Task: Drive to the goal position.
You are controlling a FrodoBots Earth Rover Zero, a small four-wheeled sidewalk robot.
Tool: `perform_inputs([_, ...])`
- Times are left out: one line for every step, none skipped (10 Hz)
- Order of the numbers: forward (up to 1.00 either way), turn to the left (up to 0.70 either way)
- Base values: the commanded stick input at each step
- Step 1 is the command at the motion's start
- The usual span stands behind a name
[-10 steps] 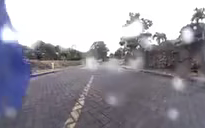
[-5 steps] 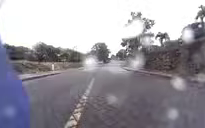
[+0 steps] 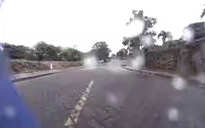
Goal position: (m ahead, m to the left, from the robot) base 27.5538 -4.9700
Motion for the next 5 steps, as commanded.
perform_inputs([1.0, 0.0])
perform_inputs([1.0, 0.0])
perform_inputs([1.0, 0.0])
perform_inputs([1.0, 0.0])
perform_inputs([1.0, 0.0])
